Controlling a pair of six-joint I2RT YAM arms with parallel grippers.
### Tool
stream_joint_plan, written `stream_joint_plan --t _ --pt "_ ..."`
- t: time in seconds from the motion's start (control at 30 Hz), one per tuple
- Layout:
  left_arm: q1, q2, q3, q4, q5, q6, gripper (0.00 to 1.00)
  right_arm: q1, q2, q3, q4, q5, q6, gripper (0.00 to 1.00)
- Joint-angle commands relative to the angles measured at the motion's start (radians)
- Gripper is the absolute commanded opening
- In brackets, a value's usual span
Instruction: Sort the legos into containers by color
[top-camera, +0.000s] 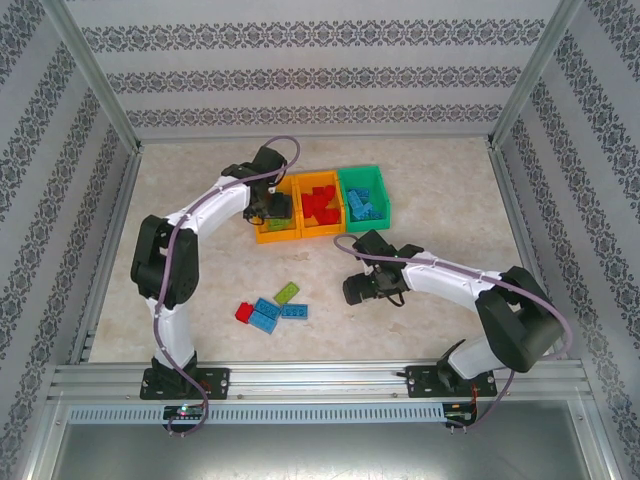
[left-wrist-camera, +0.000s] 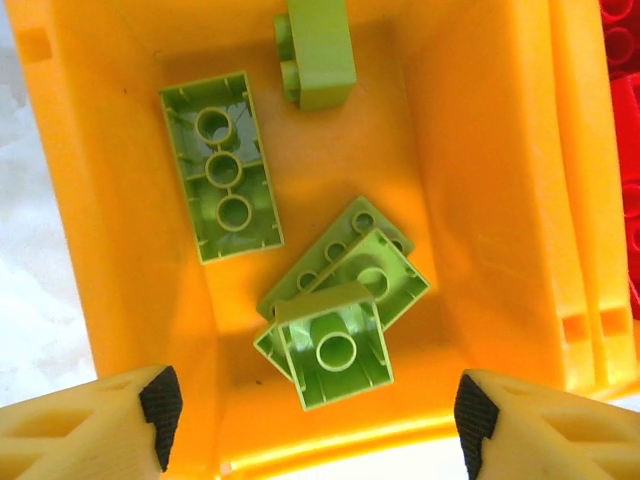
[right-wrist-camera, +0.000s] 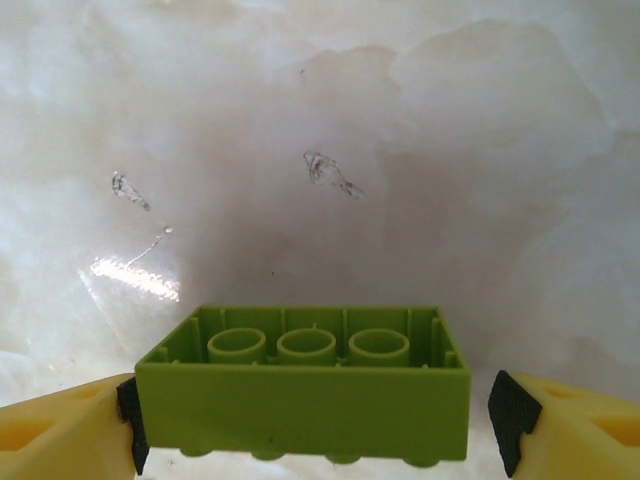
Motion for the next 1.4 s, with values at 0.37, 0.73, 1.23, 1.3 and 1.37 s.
stream_joint_plan --t 0.37,0.73,1.23,1.3,1.37 --pt "0.011 -0.185 -0.17 0.068 -0.073 -0.039 0.84 0.077 0.014 0.08 0.009 0.066 -0.023 0.56" --pt "0.027 -0.374 -0.367 0.11 -0.141 -0.077 1.0 0.031 0.117 0.31 0.337 -0.295 0.091 0.52" --pt "0.026 -0.546 -0.646 0.035 -0.116 -0.12 1.0 -0.065 0.627 0.878 0.409 -0.46 0.418 0.49" --pt "0.021 -0.564 -0.666 0.035 -0.094 -0.119 1.0 -0.068 0.662 0.922 0.397 -0.451 0.431 0.5" --pt "0.009 -0.574 -0.682 0.03 -0.083 -0.122 1.0 -0.07 0.692 0.962 0.375 -0.447 0.439 0.53"
